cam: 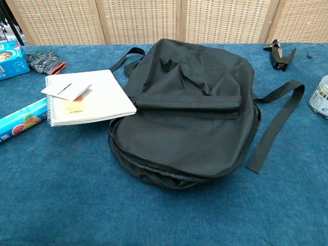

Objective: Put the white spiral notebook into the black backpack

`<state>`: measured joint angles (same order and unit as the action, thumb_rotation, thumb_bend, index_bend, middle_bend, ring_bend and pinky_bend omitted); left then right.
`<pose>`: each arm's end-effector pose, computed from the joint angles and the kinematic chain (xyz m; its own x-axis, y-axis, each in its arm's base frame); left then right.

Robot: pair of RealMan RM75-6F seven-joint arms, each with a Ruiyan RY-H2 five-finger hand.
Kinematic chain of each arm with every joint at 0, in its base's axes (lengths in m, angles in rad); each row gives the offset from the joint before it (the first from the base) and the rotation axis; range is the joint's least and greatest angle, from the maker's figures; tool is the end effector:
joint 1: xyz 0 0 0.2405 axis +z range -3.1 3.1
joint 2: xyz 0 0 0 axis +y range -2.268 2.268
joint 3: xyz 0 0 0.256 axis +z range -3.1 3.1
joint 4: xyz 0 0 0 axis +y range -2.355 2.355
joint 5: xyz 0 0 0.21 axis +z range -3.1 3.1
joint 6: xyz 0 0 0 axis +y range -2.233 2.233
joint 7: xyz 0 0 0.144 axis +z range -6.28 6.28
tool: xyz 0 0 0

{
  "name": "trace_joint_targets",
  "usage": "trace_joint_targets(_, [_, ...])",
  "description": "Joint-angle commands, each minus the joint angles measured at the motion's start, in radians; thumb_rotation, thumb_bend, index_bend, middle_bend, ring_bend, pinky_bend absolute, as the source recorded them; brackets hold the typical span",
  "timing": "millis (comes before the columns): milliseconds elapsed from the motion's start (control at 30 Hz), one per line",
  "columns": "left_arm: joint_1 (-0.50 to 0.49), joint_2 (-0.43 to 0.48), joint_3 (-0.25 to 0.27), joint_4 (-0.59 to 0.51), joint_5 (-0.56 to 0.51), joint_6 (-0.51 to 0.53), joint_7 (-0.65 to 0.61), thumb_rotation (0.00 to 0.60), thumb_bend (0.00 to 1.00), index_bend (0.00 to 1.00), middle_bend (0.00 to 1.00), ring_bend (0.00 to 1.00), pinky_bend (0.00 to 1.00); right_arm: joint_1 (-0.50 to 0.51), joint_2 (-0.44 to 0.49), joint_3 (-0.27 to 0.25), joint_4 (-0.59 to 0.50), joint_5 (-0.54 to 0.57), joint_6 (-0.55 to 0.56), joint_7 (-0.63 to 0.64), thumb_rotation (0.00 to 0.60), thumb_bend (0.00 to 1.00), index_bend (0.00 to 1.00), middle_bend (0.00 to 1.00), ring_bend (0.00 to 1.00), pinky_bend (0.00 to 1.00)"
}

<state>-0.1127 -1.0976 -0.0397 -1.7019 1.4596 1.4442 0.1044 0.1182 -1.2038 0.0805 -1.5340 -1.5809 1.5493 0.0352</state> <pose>-0.2977 0.1856 0.1527 0.4258 0.0494 0.9035 0.9047 -0.0056 -0.4260 -0.2958 -0.1969 0.1473 0.3505 0.1007 0.9312 -0.9249 -0.1191 0.3610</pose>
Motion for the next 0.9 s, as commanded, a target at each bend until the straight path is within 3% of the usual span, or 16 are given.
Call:
trace_joint_targets(33, [0.001, -0.001, 0.001, 0.000, 0.002, 0.003, 0.001, 0.600, 0.00, 0.00, 0.00, 0.00, 0.00, -0.002, 0.000, 0.002, 0.005, -0.004, 0.009, -0.019, 0.600, 0.00, 0.00, 0.00, 0.00, 0.00])
trace_joint_targets(433, [-0.029, -0.050, 0.025, 0.047, 0.080, -0.023, 0.039, 0.600, 0.00, 0.00, 0.00, 0.00, 0.00, -0.004, 0.009, 0.000, -0.012, -0.008, 0.012, 0.007, 0.600, 0.00, 0.00, 0.00, 0.00, 0.00])
trace_joint_targets(667, [-0.152, -0.165, 0.050, 0.192, 0.251, -0.126, 0.069, 0.600, 0.00, 0.00, 0.00, 0.00, 0.00, -0.004, 0.012, 0.000, -0.013, -0.005, 0.008, 0.017, 0.600, 0.00, 0.00, 0.00, 0.00, 0.00])
trace_joint_targets(900, [-0.264, -0.270, 0.043, 0.318, 0.339, -0.199, 0.093, 0.600, 0.00, 0.00, 0.00, 0.00, 0.02, -0.004, 0.012, 0.002, -0.012, 0.002, 0.004, 0.023, 0.600, 0.00, 0.00, 0.00, 0.00, 0.00])
